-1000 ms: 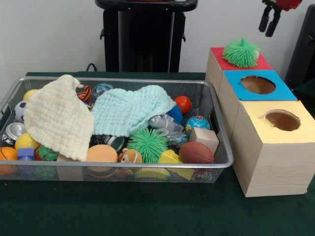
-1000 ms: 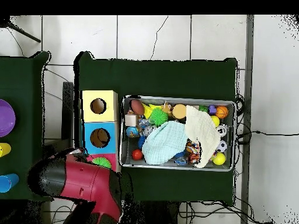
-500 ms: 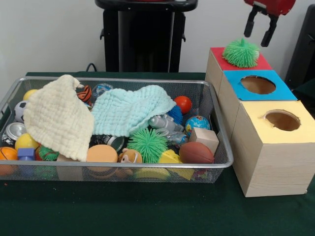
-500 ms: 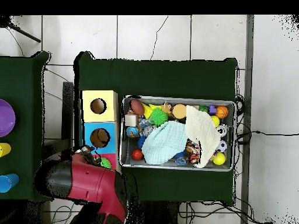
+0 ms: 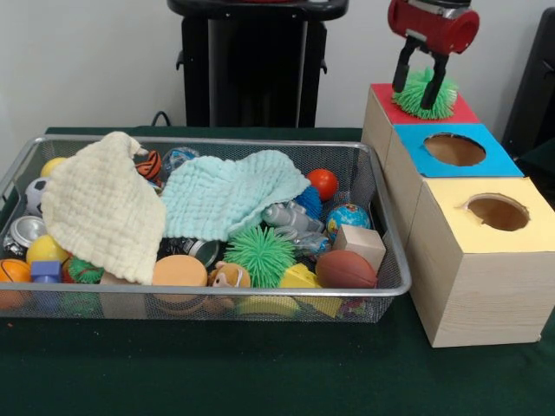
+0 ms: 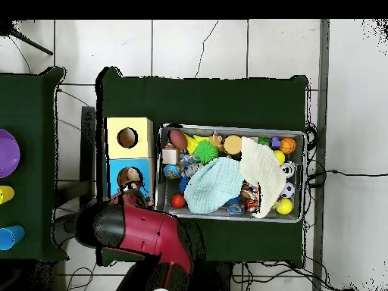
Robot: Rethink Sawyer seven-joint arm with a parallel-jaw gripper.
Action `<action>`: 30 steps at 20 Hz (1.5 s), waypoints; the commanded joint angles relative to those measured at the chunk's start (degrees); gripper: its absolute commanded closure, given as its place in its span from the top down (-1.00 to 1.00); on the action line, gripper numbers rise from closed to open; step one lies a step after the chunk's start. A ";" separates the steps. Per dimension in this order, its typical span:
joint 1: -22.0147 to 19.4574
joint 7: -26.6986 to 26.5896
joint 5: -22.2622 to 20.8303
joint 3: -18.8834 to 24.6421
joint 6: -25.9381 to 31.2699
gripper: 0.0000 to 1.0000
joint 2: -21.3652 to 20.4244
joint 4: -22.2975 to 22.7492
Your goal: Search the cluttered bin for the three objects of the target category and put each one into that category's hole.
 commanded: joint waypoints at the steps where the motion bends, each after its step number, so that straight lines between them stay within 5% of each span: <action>1: -3.69 -1.24 -3.93 10.65 -3.69 1.00 0.50 5.47; 15: 1.94 6.16 -1.64 9.45 4.93 1.00 -3.14 4.11; 30: -3.44 2.63 -3.77 12.32 -3.49 1.00 -0.77 8.27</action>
